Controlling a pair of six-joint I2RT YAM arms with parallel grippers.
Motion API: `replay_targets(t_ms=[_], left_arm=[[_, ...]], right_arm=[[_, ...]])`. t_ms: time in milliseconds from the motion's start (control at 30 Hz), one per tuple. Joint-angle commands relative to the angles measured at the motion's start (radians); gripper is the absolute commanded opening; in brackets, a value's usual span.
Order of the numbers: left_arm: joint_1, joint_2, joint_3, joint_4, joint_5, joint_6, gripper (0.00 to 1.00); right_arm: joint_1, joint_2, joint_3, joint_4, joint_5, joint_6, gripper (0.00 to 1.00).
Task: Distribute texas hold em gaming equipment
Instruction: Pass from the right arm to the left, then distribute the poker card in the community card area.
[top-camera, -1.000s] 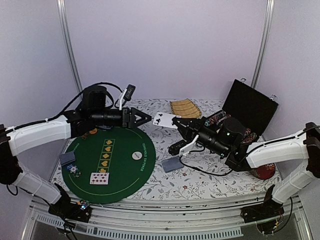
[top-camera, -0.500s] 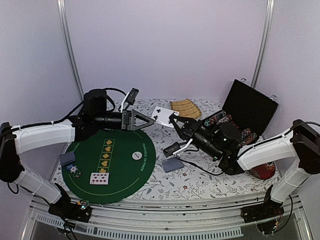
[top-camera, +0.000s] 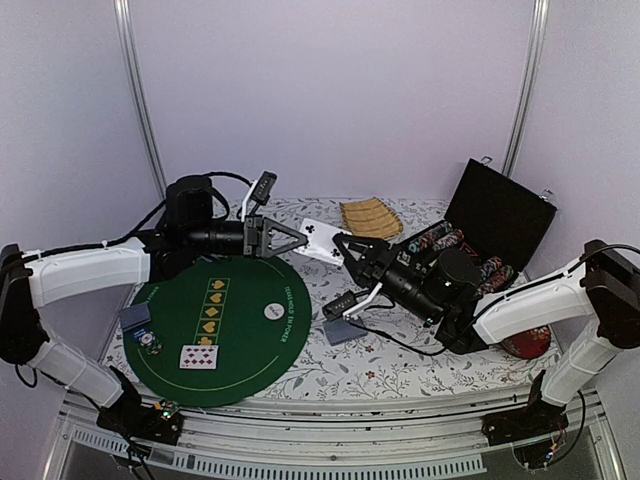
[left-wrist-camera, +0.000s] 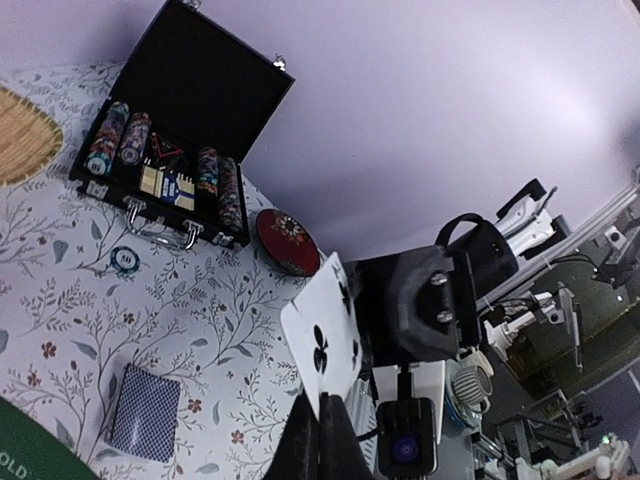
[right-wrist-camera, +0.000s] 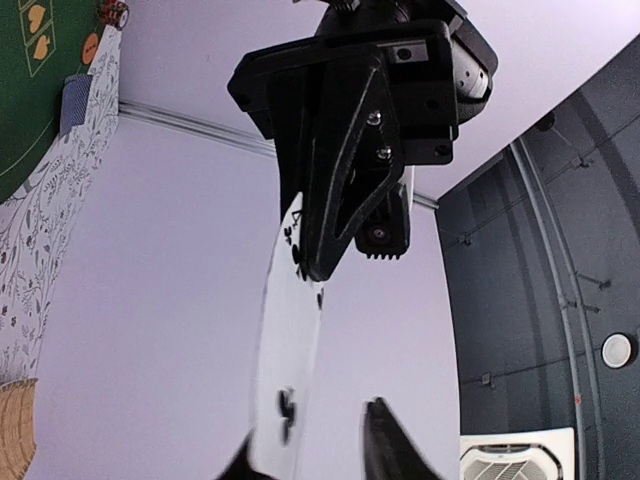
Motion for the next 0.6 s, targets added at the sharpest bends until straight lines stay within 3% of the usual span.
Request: replay_targets(t_ms=[0,67,200,300,433,567], left_arm=[[0.016,-0.053,0.007,-0.258,-0.093,0.062,0.00],[0.063,-0.110,-0.009,-0.465,-0.164,0.091,0.00],[0.179,-0.266,-0.121,-0.852,-0.311,0.117,0.00],[0.270,-0.333,-0.209,-1.024,-0.350,0.140,0.00],[0.382,-0.373,-0.278,-1.080,-0.405,0.172,0.00],[0.464,-0.316,-0.296,-1.062,-0.444,0.198,0.00]], right_arm=[[0.004,-0.008,0.006,0.018,0.001,0.088,0.60],[0.004,-0.037,0.000,0.016,0.020,0.198,0.98],[-0.013,-0.126,-0.039,-0.080,-0.014,0.399,0.99],[-0.032,-0.166,-0.064,-0.126,-0.067,0.475,0.99],[-0.037,-0.163,-0.074,-0.125,-0.072,0.495,0.99],[-0.043,-0.169,-0.091,-0.116,-0.075,0.487,0.99]])
